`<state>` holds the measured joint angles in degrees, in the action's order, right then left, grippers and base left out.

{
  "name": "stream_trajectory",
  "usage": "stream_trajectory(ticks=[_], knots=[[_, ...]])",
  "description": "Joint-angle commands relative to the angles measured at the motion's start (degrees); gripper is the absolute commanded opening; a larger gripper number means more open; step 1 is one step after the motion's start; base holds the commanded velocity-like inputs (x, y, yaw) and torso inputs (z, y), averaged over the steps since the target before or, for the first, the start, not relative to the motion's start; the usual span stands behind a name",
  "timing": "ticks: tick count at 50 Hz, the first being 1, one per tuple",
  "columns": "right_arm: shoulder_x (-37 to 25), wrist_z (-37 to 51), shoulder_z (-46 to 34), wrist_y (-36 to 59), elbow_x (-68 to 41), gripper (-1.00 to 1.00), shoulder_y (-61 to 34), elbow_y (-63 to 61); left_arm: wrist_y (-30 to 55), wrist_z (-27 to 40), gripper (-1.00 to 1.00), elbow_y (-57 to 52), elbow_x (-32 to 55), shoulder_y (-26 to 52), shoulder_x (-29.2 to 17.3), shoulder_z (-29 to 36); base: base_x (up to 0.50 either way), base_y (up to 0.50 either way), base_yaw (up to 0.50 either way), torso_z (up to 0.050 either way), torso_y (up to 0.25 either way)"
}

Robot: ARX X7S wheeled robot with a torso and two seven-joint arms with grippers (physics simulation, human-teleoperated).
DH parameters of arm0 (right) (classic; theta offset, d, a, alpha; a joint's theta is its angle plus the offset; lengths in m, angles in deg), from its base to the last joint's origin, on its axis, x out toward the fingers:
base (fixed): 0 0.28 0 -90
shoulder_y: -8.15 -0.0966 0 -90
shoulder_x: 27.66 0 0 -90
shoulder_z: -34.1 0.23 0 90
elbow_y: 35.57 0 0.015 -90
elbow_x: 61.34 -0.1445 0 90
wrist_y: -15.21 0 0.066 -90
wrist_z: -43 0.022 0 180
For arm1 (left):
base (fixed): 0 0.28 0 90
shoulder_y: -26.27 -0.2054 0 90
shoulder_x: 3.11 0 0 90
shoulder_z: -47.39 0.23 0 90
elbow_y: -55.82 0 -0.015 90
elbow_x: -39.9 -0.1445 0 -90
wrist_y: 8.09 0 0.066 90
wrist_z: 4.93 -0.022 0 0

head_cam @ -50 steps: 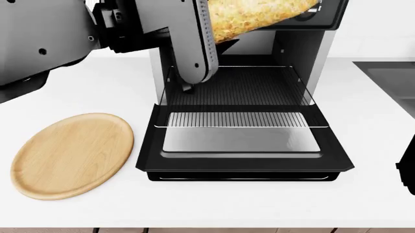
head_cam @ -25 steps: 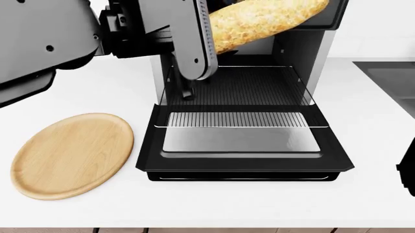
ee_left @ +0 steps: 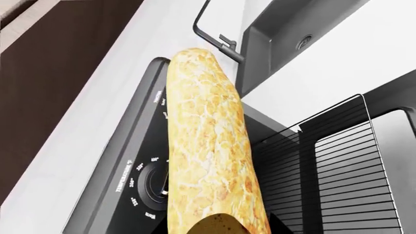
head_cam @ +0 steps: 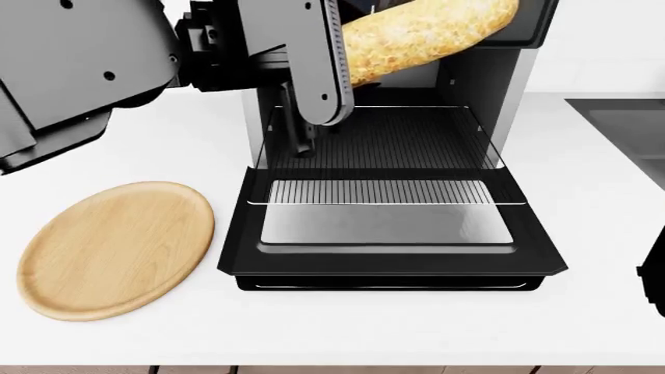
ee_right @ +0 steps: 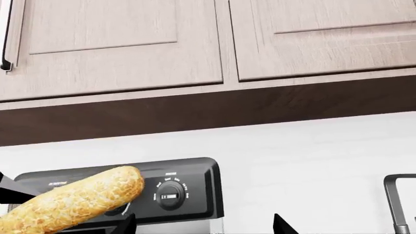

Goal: Place the baguette on the rack of the toaster oven.

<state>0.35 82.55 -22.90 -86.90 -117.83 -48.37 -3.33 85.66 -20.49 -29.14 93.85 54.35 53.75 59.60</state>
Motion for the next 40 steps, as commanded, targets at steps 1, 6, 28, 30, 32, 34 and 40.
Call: stream_trajectory(ticks=[1, 6, 28, 30, 32, 34, 40], knots=[[1.2, -1.0, 0.9, -0.1, -0.1, 1.00, 0.9, 0.2, -0.4, -0.4, -1.00, 2.0, -0.2, -1.6, 1.6, 0.0, 0.00, 0.00, 0.00, 0.000, 0.000], [2.4, -2.3, 3.4, -0.1, -0.9, 1.00, 2.9, -0.2, -0.6, -0.7, -1.00, 3.0, -0.3, -2.2, 2.2, -0.2, 0.00, 0.00, 0.00, 0.000, 0.000], [3.1, -2.7, 1.6, 0.1, -0.4, 1.00, 1.5, 0.6, -1.0, -1.5, -1.00, 6.4, -1.2, -4.3, 4.1, -0.5, 0.00, 0.00, 0.00, 0.000, 0.000], [3.2, -2.6, 1.0, 0.1, -0.1, 1.00, 1.1, 0.7, -1.0, -1.5, -1.00, 6.5, -1.3, -4.5, 4.2, -0.4, 0.00, 0.00, 0.00, 0.000, 0.000], [3.3, -2.7, 1.0, 0.1, -0.1, 1.00, 1.0, 0.7, -1.0, -1.5, -1.00, 6.7, -1.4, -4.6, 4.3, -0.4, 0.00, 0.00, 0.00, 0.000, 0.000], [3.4, -2.8, 0.7, 0.0, 0.1, 1.00, 0.9, 0.8, -0.9, -1.6, -1.00, 7.0, -1.4, -4.9, 4.4, -0.4, 0.00, 0.00, 0.00, 0.000, 0.000], [3.5, -2.7, -0.1, 0.1, 0.4, 1.00, 0.3, 1.0, -1.0, -1.6, -1.00, 7.2, -1.7, -5.8, 4.7, -0.2, 0.00, 0.00, 0.00, 0.000, 0.000]])
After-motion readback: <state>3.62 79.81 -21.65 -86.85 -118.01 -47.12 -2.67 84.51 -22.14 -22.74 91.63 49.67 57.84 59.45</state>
